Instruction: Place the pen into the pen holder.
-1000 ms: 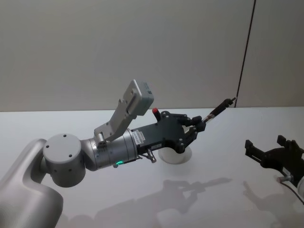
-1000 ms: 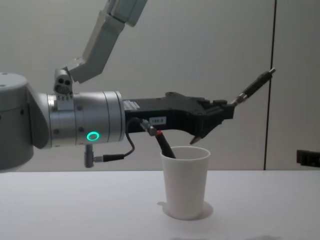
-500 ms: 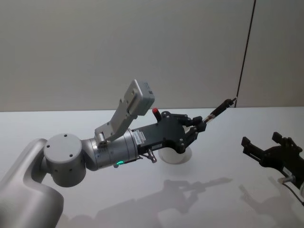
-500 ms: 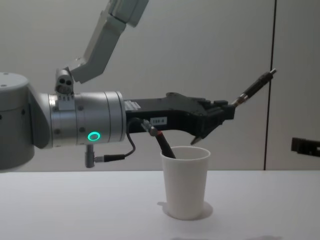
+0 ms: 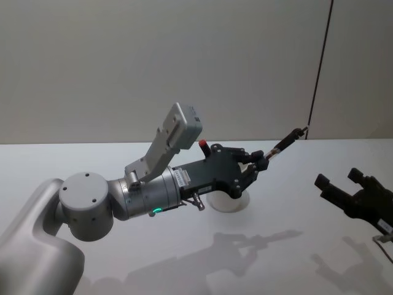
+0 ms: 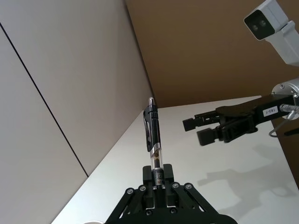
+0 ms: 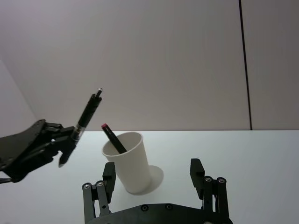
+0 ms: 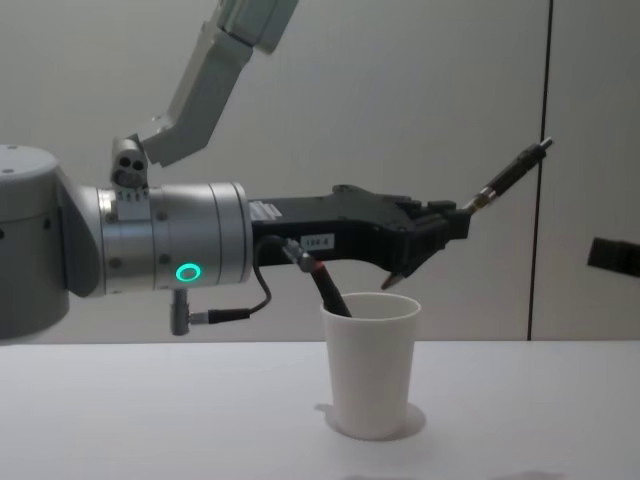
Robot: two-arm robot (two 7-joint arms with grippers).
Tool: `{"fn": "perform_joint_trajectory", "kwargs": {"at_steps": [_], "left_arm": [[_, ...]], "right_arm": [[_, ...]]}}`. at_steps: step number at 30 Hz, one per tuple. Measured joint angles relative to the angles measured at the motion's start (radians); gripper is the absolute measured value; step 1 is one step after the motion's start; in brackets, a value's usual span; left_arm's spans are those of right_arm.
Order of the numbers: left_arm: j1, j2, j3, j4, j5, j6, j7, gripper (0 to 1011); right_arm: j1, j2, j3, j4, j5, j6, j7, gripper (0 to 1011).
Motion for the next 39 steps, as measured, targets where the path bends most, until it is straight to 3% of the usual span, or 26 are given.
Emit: {"fn": "perform_joint_trajectory", "kwargs": {"at_steps": [5, 10, 18, 29, 39], "left_arm": [[0.0, 0.0, 0.0, 0.0, 0.0, 0.0, 0.0, 142], [0.0, 0.0, 0.0, 0.0, 0.0, 0.0, 0.0, 142], [0.0, 0.0, 0.0, 0.0, 0.0, 0.0, 0.0, 142], [0.0, 0.0, 0.0, 0.0, 0.0, 0.0, 0.0, 142], [0.0, 0.0, 0.0, 0.0, 0.0, 0.0, 0.0, 142]], "right_arm": [[-0.007, 0.018, 0.019, 0.027, 0.095, -0.036, 0.088, 1002], [-0.008, 0.026, 0.028, 0.05, 0.149, -0.051, 0.144, 1002], [0.002, 0.042, 0.043, 0.122, 0.272, -0.074, 0.286, 1002], [0.033, 0.04, 0.036, 0.2, 0.358, -0.085, 0.404, 1002], [0.083, 0.009, 0.004, 0.28, 0.399, -0.1, 0.476, 1002]]}}
